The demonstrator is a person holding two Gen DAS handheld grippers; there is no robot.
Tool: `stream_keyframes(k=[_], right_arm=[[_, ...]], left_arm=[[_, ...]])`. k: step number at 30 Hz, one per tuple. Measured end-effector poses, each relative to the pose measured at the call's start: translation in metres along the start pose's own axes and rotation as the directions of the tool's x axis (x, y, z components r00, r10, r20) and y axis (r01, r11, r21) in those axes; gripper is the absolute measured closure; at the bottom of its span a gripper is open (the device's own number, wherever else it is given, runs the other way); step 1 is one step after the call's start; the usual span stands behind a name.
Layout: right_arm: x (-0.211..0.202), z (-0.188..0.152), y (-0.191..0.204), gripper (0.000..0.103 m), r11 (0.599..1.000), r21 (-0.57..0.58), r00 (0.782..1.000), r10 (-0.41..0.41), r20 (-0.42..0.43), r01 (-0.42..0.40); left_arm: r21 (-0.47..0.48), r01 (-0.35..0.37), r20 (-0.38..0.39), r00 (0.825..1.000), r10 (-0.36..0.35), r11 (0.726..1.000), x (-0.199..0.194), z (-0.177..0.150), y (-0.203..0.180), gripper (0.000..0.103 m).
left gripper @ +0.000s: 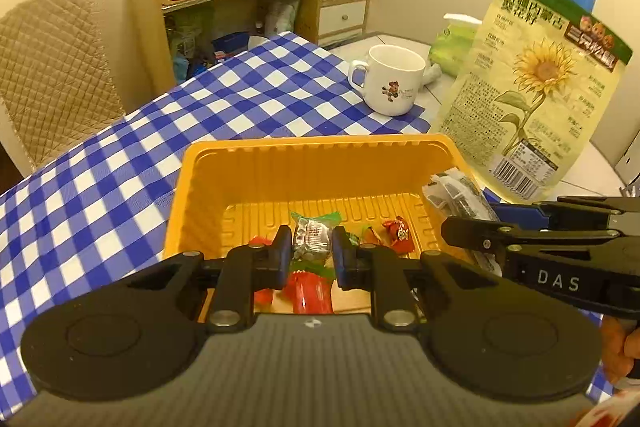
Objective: Organize snacks
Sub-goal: 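Carry the green candy and seaweed packet over the orange tray and lower both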
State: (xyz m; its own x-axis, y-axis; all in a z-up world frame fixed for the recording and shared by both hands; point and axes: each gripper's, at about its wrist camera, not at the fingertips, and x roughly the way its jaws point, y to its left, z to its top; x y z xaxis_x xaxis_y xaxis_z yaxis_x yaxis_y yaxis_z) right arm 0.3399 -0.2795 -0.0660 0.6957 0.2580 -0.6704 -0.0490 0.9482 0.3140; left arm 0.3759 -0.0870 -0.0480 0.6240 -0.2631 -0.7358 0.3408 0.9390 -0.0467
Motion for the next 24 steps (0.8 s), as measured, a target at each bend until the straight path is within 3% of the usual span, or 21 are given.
stream_keyframes(k=[13, 24], right_arm=[[0.023, 0.005, -0.015, 0.066, 0.999, 0.024, 0.999, -0.028, -0.017, 0.029], [0.025, 0.007, -0.016, 0.066, 0.999, 0.033, 0.999, -0.037, -0.015, 0.038]], left_arm=[[0.048, -0.006, -0.043, 0.999, 0.008, 0.999, 0.053, 0.018, -0.008, 0.083], [0.044, -0.016, -0.036, 0.999, 0.017, 0.999, 0.061, 0.019, -0.003, 0.079]])
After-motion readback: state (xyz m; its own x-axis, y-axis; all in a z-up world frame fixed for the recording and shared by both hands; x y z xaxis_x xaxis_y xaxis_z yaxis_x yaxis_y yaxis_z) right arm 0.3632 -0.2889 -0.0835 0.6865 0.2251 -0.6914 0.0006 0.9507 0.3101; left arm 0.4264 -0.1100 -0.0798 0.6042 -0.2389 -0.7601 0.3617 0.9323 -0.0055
